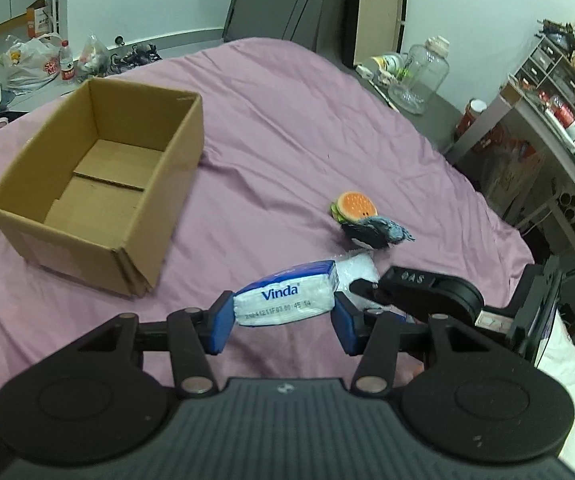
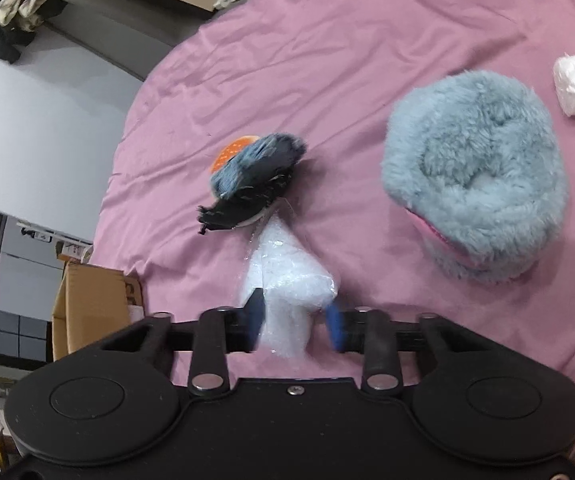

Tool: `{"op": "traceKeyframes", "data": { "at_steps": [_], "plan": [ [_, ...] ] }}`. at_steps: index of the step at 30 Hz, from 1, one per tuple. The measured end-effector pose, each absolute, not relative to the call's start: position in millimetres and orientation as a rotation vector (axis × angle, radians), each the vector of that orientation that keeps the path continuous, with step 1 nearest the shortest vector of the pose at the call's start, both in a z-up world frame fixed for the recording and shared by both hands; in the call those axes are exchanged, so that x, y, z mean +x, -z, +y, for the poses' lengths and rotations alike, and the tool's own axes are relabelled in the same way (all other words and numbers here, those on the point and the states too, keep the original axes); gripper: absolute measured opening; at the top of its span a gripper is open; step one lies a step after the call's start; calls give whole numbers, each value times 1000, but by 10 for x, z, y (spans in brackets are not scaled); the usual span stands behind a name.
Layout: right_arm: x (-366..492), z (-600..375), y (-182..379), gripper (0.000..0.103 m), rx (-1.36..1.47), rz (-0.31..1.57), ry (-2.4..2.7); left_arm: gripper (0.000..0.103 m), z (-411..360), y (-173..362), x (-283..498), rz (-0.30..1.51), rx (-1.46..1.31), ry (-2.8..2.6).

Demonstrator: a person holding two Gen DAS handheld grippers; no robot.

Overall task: Organize soft objects
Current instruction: 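Carry the tissue pack and bag with both tools over the cardboard box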

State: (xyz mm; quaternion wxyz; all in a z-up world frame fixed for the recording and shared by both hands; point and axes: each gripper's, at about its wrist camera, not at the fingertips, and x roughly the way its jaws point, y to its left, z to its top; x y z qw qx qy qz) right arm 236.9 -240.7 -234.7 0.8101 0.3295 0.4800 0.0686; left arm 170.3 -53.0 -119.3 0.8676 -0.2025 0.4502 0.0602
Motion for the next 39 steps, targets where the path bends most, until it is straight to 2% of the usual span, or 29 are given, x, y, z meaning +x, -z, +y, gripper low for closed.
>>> {"op": "traceKeyframes", "data": {
  "at_steps": [2, 8, 21, 39],
  "plan": [
    [2321, -2428, 2282, 19, 696, 1016, -150, 51, -482, 1167, 1685, 939, -431, -128],
    [2077, -2461, 2090, 17, 698, 962, -171, 51, -404, 1068, 1638, 922, -439, -112],
    [1850, -2368, 1542, 17, 661, 831, -277, 51, -209, 762, 1474, 830, -451, -85],
    [1815, -1786, 979, 18, 602, 754, -353, 50, 446, 345, 1615, 717, -484, -138]
  ]
}}
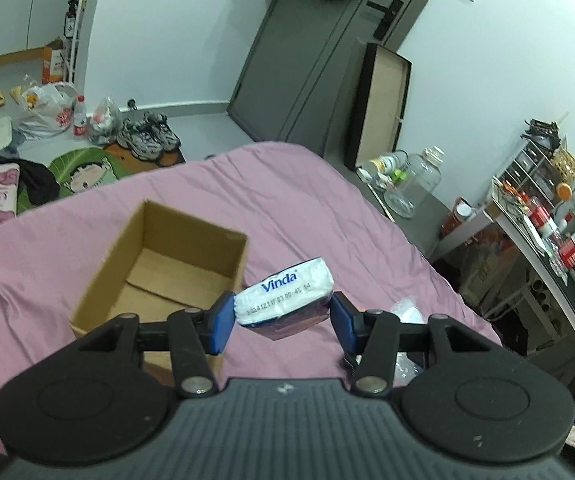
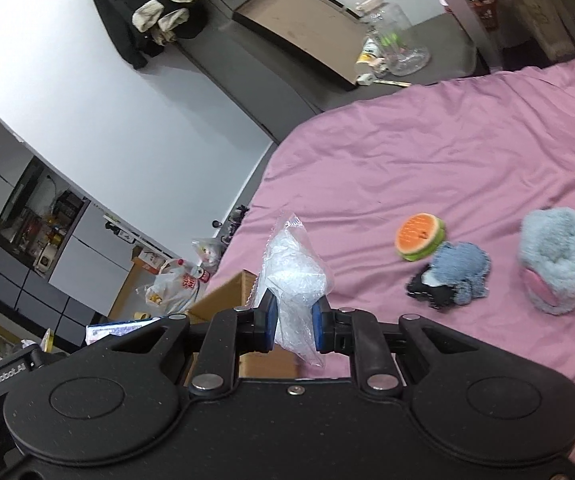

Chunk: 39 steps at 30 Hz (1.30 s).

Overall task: Organize soft objects
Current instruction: 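Carry the tissue pack and bag with both tools over the cardboard box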

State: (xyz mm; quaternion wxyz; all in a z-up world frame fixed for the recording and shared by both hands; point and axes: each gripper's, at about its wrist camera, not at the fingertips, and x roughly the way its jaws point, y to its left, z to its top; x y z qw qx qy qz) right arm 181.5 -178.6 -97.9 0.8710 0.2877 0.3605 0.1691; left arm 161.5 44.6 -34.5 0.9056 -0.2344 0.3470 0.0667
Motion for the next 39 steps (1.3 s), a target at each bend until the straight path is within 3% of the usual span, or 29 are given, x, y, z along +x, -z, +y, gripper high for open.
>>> {"op": "traceKeyframes", "data": {
  "at_steps": [13, 39],
  "plan": [
    [1925, -1272, 824, 18, 570, 758, -381, 50, 993, 419, 1743, 723, -509, -185],
    [2320, -427, 941, 18, 494, 851, -378, 50, 1761, 1163, 2237, 855, -652, -207]
  ]
}}
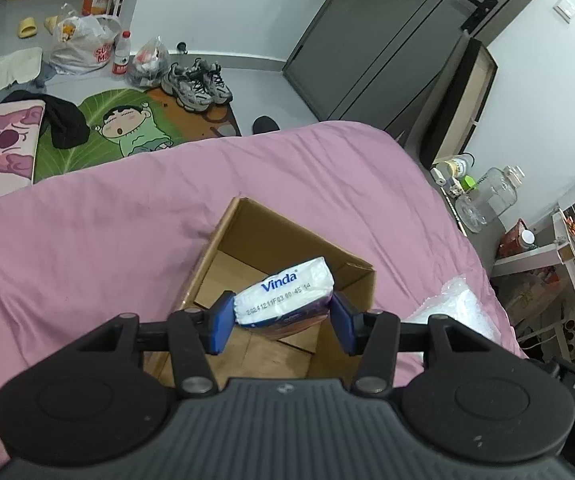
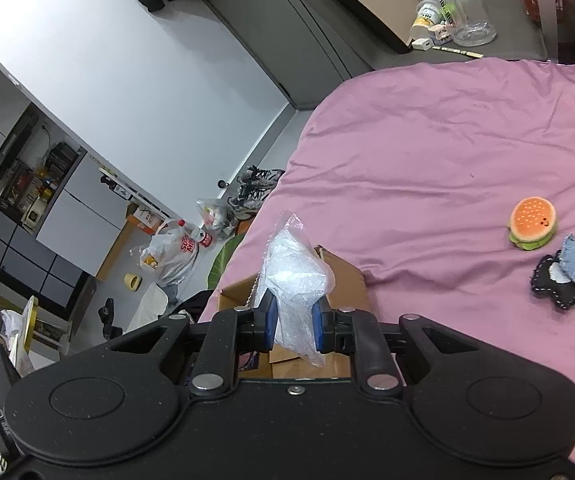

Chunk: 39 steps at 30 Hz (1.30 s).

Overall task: Organize soft objects
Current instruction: 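Carry the tissue pack and bag with both tools over the cardboard box, then open the left gripper dropping the tissue pack while the right gripper releases the bag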

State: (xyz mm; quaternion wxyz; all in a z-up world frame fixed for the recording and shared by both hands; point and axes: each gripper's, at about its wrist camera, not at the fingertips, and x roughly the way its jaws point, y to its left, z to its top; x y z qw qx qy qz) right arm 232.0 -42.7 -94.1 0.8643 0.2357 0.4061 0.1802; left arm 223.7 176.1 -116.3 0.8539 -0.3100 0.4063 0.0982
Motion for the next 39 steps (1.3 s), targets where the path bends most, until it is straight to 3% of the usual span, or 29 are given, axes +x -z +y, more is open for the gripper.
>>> {"op": "traceKeyframes", "data": {
  "at_steps": [20, 26, 39],
  "plan": [
    [2570, 87, 1089, 18, 383, 918, -345, 51, 2097, 1630, 2586, 876, -784, -187],
    [2617, 202, 1165, 18, 348, 947, -338, 67, 2190, 1642, 2548, 856, -847, -154],
    [2699, 491, 1267, 19, 269, 978, -359, 69, 2425, 1619, 2167, 820, -879, -227]
  ]
}}
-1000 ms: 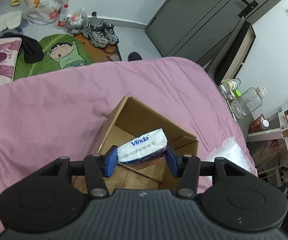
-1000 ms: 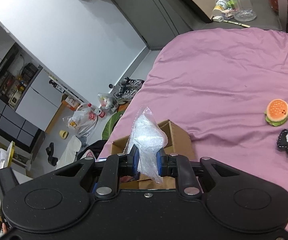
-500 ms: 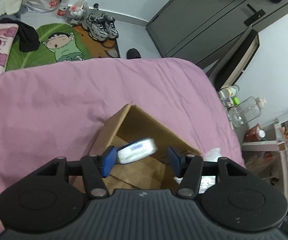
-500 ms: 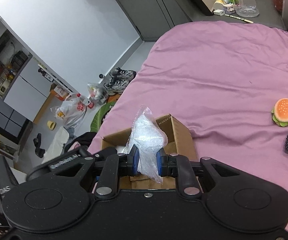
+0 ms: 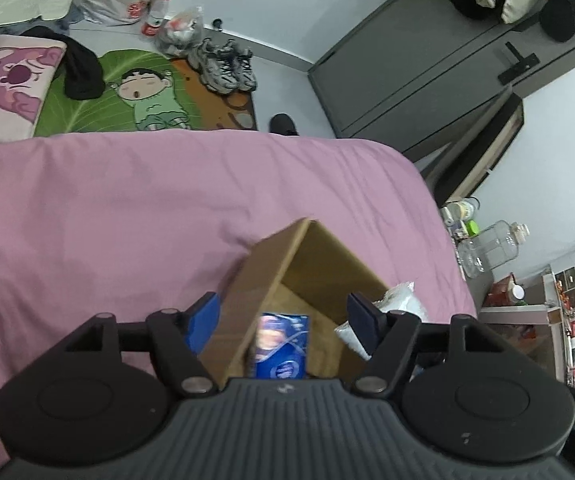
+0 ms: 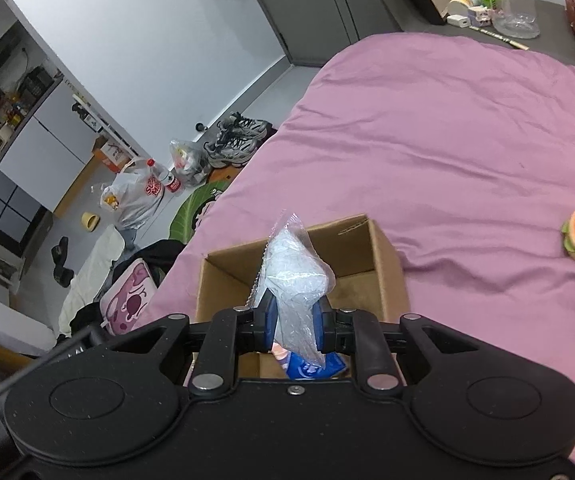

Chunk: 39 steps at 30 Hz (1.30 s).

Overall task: Organize soft objects
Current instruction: 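Open the left gripper dropping the tissue pack while the right gripper releases the bag, then move the left tool to the grey plush toy and close on it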

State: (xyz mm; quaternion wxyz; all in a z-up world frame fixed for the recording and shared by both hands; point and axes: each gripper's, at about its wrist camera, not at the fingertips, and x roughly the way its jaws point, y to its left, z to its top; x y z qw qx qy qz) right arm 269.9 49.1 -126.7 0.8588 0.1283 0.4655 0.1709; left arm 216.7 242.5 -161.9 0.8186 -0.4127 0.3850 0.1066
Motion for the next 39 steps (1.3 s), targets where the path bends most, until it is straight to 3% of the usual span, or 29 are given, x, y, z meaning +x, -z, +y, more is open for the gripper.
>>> {"op": "traceKeyframes", "data": {
  "at_steps": [8, 18, 24, 29, 39],
  "plan": [
    [2685, 510, 1219, 40, 270, 963, -354, 84, 2535, 1600, 2100, 834, -841, -260],
    [2534, -58, 909, 43, 237, 929, -281, 86, 2246, 1502, 2122, 864, -783, -195],
    [2446, -580, 668, 55, 239, 904, -190, 86, 1915, 1314, 2173, 855, -722, -130],
    [2360, -1017, 515, 73, 233, 874, -110, 87, 1507, 1185, 2248, 856, -656, -57],
    [2233, -1633, 481, 74, 275, 856, -39, 90, 834, 1071, 2303, 887, -568, 46]
  ]
}}
